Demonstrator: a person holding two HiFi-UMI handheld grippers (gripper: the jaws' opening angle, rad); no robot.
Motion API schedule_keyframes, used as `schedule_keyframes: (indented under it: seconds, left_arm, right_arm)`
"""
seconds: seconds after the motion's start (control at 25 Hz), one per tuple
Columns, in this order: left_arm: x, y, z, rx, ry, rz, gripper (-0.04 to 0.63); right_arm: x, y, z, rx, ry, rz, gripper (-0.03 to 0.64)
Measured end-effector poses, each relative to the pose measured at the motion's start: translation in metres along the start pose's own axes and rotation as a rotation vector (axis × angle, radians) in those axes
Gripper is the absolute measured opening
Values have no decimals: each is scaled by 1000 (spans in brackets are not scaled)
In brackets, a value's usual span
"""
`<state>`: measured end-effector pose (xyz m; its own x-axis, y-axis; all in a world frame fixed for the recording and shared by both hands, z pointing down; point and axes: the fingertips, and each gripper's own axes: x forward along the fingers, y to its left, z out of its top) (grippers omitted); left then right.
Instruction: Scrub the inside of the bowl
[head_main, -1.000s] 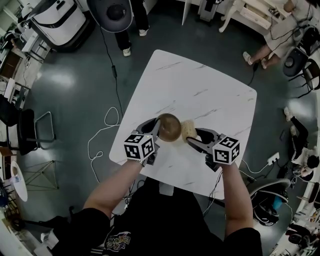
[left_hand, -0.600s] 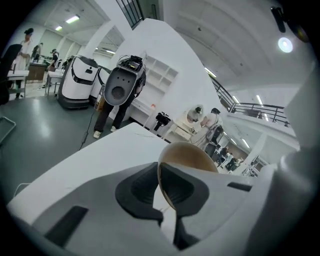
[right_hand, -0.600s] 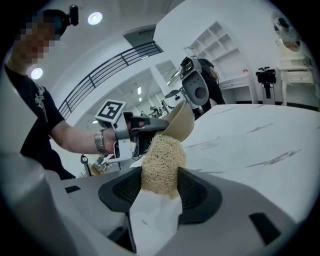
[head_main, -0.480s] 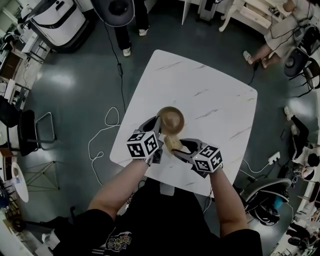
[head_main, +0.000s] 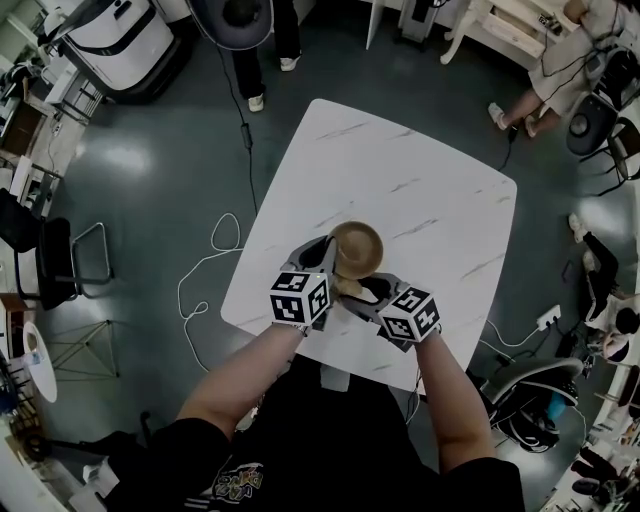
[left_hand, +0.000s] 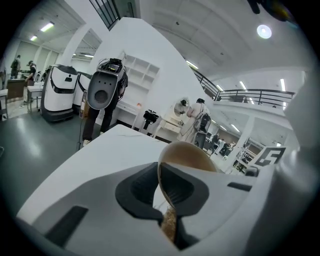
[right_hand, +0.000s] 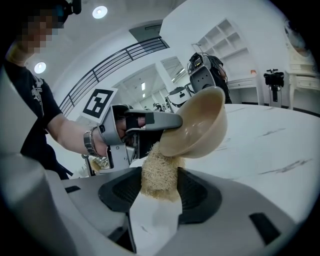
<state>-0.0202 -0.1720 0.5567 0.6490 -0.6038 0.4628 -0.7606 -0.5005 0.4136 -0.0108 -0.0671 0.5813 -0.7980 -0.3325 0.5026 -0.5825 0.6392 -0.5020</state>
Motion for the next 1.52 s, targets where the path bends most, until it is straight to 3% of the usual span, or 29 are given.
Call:
schedule_keyframes:
  seconds: [0.36,0.68,0.92,1.2,1.52]
  left_arm:
    - [-5,17,2,38,2,40,18]
    - [-10,36,-4,62,16,79,18]
    - [-15,28,-17,105,53,45,18]
    - [-17,5,-37,240,124,-46,18]
    - [-14,11,-44,208,143,-33,18]
  right_arm:
    - [-29,-16,-6,26,-15,-63,229]
    - [-63,-40,0,57,-88,-143,227]
    - [-74,-52,14,34,-100,-185,227]
    - [-75,-63,32,33,-138,-209,227]
    - [-69,-61,28,36,-131,-200,227]
